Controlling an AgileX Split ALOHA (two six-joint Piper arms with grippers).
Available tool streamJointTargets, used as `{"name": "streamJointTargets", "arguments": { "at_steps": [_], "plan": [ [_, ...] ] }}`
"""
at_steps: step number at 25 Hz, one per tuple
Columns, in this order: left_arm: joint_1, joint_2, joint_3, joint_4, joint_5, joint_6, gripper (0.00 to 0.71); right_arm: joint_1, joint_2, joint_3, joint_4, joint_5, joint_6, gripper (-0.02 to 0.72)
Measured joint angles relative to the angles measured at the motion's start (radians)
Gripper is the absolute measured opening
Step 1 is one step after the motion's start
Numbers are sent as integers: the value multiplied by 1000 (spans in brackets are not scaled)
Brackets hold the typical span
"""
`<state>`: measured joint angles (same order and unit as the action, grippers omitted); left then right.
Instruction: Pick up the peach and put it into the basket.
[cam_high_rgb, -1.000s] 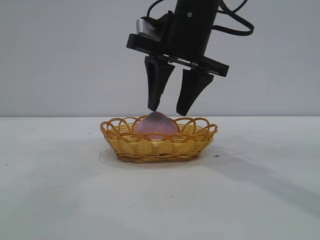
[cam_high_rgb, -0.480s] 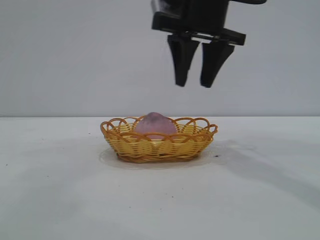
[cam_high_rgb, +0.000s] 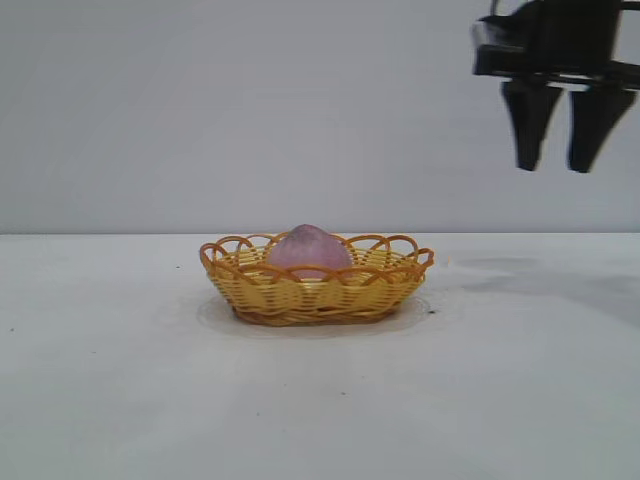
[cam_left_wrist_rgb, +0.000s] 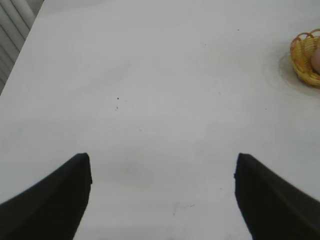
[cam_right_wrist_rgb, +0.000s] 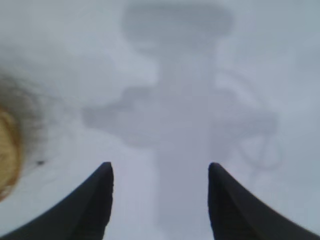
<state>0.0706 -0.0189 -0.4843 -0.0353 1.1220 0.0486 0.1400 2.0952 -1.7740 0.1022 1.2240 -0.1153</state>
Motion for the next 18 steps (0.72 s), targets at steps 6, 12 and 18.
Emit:
{"name": "streamJointTargets", "arguments": {
  "at_steps": [6, 12, 18],
  "plan": [
    [0, 0, 0, 0, 0, 0, 515, -89, -27, 0, 0, 4, 2, 363],
    [0, 0, 0, 0, 0, 0, 515, -110, -129, 0, -2, 8, 2, 363],
    [0, 0, 0, 0, 0, 0, 515, -110, -290, 101, -2, 10, 2, 363]
  ]
}}
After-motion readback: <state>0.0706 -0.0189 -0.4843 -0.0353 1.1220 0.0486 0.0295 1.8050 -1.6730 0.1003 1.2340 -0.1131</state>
